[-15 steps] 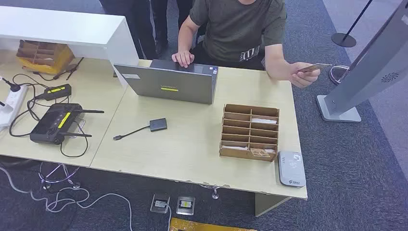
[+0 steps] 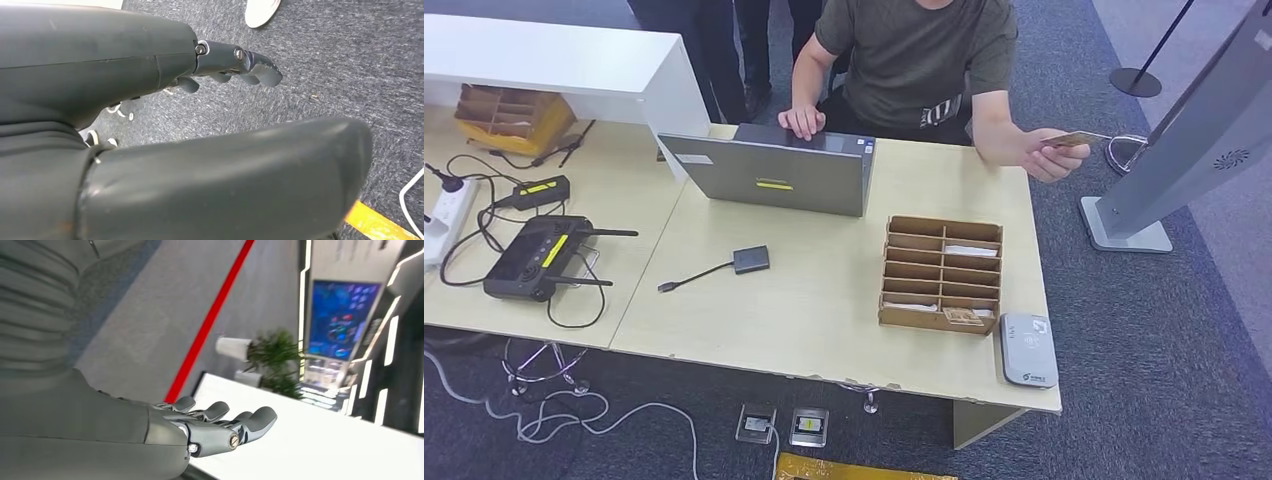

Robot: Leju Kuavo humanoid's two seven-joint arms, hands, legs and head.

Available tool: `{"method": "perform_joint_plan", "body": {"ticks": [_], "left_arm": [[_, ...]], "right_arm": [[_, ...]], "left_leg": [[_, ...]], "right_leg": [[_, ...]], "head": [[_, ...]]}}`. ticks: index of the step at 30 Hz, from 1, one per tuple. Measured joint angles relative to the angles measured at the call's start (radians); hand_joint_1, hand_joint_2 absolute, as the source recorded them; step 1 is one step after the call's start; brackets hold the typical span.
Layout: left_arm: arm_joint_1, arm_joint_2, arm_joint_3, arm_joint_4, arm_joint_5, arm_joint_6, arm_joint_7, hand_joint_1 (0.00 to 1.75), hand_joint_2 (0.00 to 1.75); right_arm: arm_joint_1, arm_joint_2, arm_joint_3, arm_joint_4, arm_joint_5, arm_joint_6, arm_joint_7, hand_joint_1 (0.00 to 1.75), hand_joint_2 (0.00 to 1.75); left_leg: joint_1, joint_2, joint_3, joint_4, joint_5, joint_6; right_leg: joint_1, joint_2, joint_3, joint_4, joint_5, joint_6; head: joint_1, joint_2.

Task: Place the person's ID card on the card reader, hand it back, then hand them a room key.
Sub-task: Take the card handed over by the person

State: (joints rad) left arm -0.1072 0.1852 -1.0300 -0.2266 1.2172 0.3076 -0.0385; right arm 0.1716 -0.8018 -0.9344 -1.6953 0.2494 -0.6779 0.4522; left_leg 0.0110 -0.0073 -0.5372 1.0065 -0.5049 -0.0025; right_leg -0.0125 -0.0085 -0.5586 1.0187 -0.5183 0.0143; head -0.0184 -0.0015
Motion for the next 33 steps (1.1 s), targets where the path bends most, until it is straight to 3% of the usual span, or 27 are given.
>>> {"method": "perform_joint_plan", "body": {"ticks": [10, 18, 25, 33], "left_arm": [[-0.003, 0.001, 0.000, 0.000, -0.005, -0.015, -0.015, 0.00, 0.00], [-0.003, 0.002, 0.000, 0.000, 0.000, -0.015, -0.015, 0.00, 0.00], [-0.004, 0.002, 0.000, 0.000, 0.004, -0.016, -0.015, 0.00, 0.00], [-0.007, 0.002, 0.000, 0.000, 0.007, -0.017, -0.015, 0.00, 0.00]], "right_arm": [[0.032, -0.113, 0.055, -0.289, 0.118, 0.060, 0.038, 0.00, 1.75], [0.011, -0.188, 0.136, -0.399, 0.137, 0.090, 0.052, 0.00, 1.75], [-0.186, -0.282, 0.355, -0.429, 0.222, 0.179, 0.089, 0.00, 1.75], [-0.508, -0.292, 0.733, -0.402, 0.264, 0.378, 0.053, 0.00, 1.75]], "left_leg": [[0.000, 0.001, 0.000, 0.000, 0.000, 0.000], [0.000, 0.001, -0.001, 0.000, 0.000, 0.000], [0.001, 0.001, -0.002, 0.000, 0.000, 0.000], [0.001, -0.001, -0.002, 0.000, 0.000, 0.000]], "right_leg": [[0.000, 0.000, 0.000, 0.001, 0.000, 0.000], [0.000, 0.000, 0.000, 0.001, 0.000, 0.000], [0.001, -0.001, 0.001, 0.001, 0.000, 0.000], [0.001, -0.002, 0.000, 0.002, 0.000, 0.000]], "head": [[0.000, 0.000], [0.000, 0.000], [0.000, 0.000], [0.000, 0.000]]}}
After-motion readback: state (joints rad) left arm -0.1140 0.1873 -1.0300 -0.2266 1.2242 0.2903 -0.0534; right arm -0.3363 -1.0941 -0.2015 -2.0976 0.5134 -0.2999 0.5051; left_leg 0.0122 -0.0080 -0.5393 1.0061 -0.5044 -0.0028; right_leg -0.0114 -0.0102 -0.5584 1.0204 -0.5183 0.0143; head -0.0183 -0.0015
